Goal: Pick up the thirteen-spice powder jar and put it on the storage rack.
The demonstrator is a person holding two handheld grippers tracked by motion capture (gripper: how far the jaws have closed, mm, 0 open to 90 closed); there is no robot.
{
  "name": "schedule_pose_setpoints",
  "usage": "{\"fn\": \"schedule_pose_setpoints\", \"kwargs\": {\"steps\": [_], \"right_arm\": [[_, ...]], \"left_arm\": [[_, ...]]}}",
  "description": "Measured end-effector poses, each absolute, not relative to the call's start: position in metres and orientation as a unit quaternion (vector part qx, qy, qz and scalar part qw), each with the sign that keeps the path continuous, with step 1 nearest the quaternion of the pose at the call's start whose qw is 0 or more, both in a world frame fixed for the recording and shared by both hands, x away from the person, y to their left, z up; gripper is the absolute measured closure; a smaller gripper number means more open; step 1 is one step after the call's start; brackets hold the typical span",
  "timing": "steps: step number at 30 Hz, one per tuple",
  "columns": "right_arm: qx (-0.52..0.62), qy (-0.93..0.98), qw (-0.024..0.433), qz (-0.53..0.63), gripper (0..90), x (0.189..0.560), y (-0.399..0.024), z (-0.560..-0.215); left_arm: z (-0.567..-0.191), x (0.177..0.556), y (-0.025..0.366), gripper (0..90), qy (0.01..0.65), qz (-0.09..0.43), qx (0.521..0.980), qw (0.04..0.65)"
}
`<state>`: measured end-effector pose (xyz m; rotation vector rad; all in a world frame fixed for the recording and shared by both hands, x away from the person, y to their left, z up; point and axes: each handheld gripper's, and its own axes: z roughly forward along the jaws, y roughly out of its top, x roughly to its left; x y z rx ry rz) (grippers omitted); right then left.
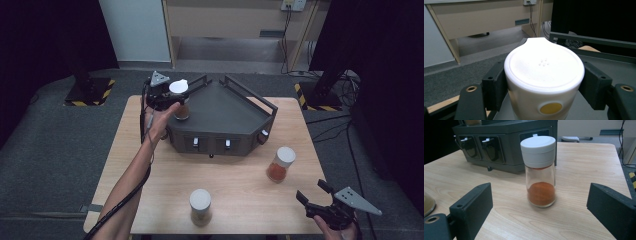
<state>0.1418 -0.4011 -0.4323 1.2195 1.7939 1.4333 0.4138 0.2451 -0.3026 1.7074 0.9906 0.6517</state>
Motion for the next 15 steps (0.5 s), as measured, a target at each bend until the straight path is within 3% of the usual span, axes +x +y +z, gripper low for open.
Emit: {"fn": "schedule_pose_setpoints", "kwargs": {"steps": [15], "right_arm": [[0.453, 0.663, 0.265, 0.534, 6.4, 0.1416, -0.4022, -0.4326]], "left_arm": [[-0.3080, 0.4120, 0.2436, 29.4, 0.414, 0.275, 0.702, 0.511]]}}
